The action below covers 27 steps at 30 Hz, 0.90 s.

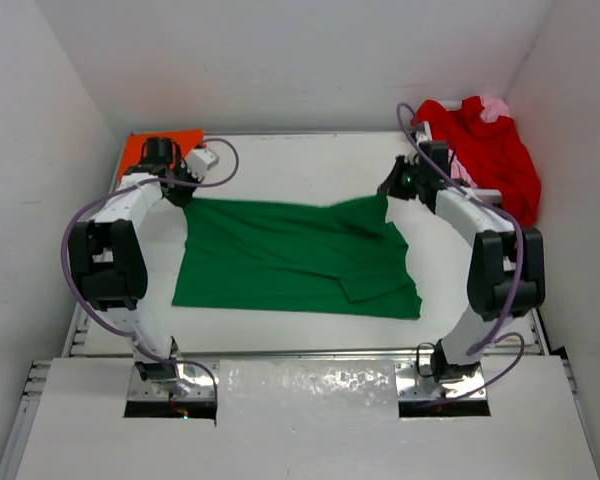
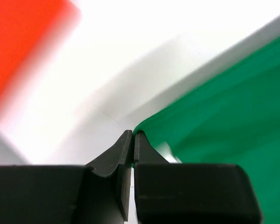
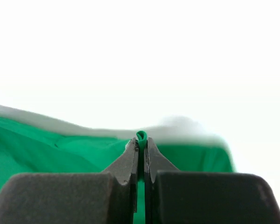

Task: Fold and stack the t-shirts
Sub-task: Fold the other side of the tshirt into a rectangle

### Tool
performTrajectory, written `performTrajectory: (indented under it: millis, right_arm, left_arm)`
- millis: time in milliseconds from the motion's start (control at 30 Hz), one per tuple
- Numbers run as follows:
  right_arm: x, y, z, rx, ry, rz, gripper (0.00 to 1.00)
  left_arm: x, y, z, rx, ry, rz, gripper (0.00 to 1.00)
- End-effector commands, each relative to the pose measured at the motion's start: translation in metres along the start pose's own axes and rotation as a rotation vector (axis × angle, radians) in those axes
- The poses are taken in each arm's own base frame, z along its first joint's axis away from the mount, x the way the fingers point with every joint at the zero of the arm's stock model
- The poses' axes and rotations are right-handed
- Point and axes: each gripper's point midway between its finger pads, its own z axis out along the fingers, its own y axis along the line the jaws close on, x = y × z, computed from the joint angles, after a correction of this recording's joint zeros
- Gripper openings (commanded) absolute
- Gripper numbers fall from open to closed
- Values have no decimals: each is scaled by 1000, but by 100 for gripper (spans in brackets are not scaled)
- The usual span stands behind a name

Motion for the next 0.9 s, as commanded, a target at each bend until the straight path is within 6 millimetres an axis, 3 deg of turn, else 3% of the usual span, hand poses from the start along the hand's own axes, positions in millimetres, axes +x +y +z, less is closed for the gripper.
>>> performTrajectory:
  millis: [0, 33, 133, 300, 500, 700, 867]
  right_arm:
    - [-48, -6, 11, -4, -67, -13, 0]
    - [-61, -6, 10, 7, -84, -22, 0]
    - [-66, -10, 11, 29, -80, -53, 0]
    - [-51, -4, 0, -3, -75, -61, 0]
    - [9, -6, -14, -40, 1, -11, 0]
    - [69, -17, -42, -19, 43, 6, 0]
    - [93, -12, -48, -55, 77, 23, 0]
  left_arm:
    - [-71, 47, -11, -181, -199, -12, 0]
    - [-76, 50, -12, -195, -212, -8, 0]
    - [-80, 46, -7, -187, -218, 26, 0]
    - [-50, 17, 6, -112, -160, 82, 0]
    - [-7, -1, 0, -107, -56, 145, 0]
    - [27, -15, -11, -105, 32, 213, 0]
    - [55, -28, 0, -55, 121, 229, 0]
